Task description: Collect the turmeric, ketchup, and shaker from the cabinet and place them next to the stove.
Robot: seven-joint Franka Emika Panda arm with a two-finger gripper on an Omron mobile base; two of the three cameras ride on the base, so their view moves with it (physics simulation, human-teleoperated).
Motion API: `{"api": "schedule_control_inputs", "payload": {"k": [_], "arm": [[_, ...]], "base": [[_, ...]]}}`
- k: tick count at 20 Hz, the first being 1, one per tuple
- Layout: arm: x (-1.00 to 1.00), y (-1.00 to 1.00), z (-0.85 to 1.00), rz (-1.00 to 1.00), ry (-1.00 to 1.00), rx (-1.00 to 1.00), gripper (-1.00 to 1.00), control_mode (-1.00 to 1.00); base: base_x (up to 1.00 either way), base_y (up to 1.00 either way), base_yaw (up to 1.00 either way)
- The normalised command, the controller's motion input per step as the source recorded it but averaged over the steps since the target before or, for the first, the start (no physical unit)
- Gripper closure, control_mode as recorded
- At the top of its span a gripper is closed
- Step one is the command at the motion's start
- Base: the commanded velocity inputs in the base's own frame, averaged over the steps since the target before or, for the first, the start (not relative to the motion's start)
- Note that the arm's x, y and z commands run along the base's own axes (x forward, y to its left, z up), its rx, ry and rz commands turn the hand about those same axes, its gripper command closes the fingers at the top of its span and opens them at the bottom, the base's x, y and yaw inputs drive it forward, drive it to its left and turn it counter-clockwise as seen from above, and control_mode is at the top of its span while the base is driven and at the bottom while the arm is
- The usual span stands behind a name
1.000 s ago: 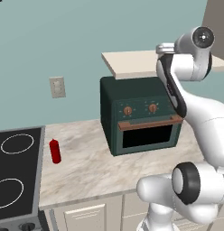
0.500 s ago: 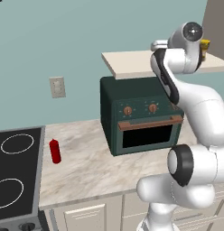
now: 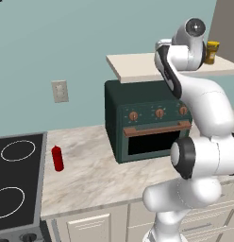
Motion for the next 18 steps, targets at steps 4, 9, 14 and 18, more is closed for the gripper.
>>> {"api": "schedule_control_inputs", "payload": {"k": [4, 9, 14, 18], "arm": [[0.30, -0.23, 0.00, 0.01, 0.00, 0.02, -1.00, -1.00], [0.19, -0.07, -0.04, 0.00, 0.00, 0.01, -1.00, -1.00], [0.09, 0.00, -0.10, 0.00, 0.00, 0.00, -1.00, -1.00], [0.08, 0.00, -0.14, 0.00, 0.00, 0.00, -1.00, -1.00]], "base": [[0.00, 0.00, 0.00], [0.00, 0.00, 0.00], [0.00, 0.00, 0.00], [0.00, 0.00, 0.00]]}}
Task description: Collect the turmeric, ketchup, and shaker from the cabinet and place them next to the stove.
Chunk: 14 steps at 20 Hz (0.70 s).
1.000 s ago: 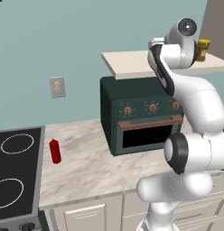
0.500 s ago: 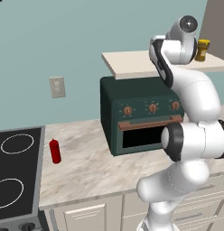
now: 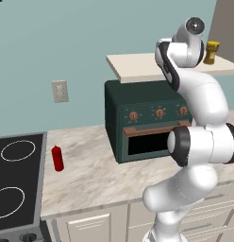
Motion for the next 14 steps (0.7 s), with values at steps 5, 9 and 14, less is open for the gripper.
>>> {"api": "schedule_control_inputs", "payload": {"k": [5, 9, 14], "arm": [[0.10, 0.00, -0.15, 0.00, 0.00, 0.00, -1.00, -1.00], [0.12, 0.00, -0.14, 0.00, 0.00, 0.00, -1.00, -1.00], [0.14, 0.00, -0.14, 0.00, 0.00, 0.00, -1.00, -1.00]], "base": [[0.00, 0.00, 0.00], [0.00, 0.00, 0.00], [0.00, 0.00, 0.00]]}}
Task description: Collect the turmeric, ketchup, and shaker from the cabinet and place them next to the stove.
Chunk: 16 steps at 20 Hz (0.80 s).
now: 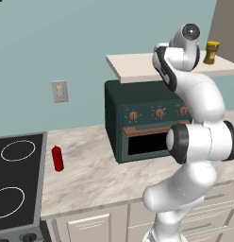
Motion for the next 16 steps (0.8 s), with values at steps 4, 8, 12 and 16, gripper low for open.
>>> {"api": "schedule_control_inputs", "payload": {"k": [4, 8, 12, 16], "arm": [[0.13, 0.00, -0.16, 0.00, 0.00, 0.00, -1.00, -1.00], [0.12, 0.00, -0.16, 0.01, 0.00, 0.00, 1.00, -1.00], [0.09, 0.00, -0.14, 0.01, 0.00, 0.00, 1.00, -1.00], [0.03, 0.00, -0.03, 0.00, 0.00, 0.00, 1.00, -1.00]], "base": [[0.00, 0.00, 0.00], [0.00, 0.00, 0.00], [0.00, 0.00, 0.00], [0.00, 0.00, 0.00]]}}
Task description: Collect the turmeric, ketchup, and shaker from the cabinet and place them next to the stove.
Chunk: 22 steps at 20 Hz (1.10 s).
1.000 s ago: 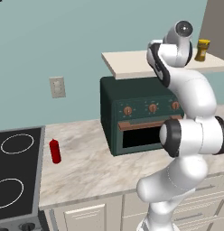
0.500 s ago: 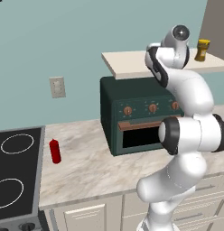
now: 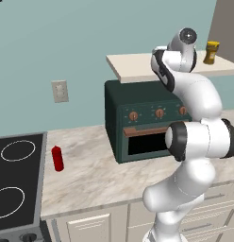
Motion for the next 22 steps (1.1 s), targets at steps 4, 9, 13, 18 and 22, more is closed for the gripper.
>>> {"api": "schedule_control_inputs", "payload": {"k": [4, 9, 13, 18, 22], "arm": [[-0.01, 0.00, 0.00, 0.00, -0.01, 0.00, 1.00, -1.00], [-0.17, 0.00, 0.00, 0.00, -0.04, 0.00, 1.00, -1.00], [-0.35, 0.00, 0.00, 0.00, -0.04, 0.00, 1.00, -1.00], [-0.80, 0.01, 0.03, 0.02, -0.10, 0.00, 1.00, -1.00], [-0.94, 0.23, 0.01, 0.03, -0.04, 0.00, 1.00, -1.00]], "base": [[0.00, 0.00, 0.00], [0.00, 0.00, 0.00], [0.00, 0.00, 0.00], [0.00, 0.00, 0.00], [0.00, 0.00, 0.00]]}}
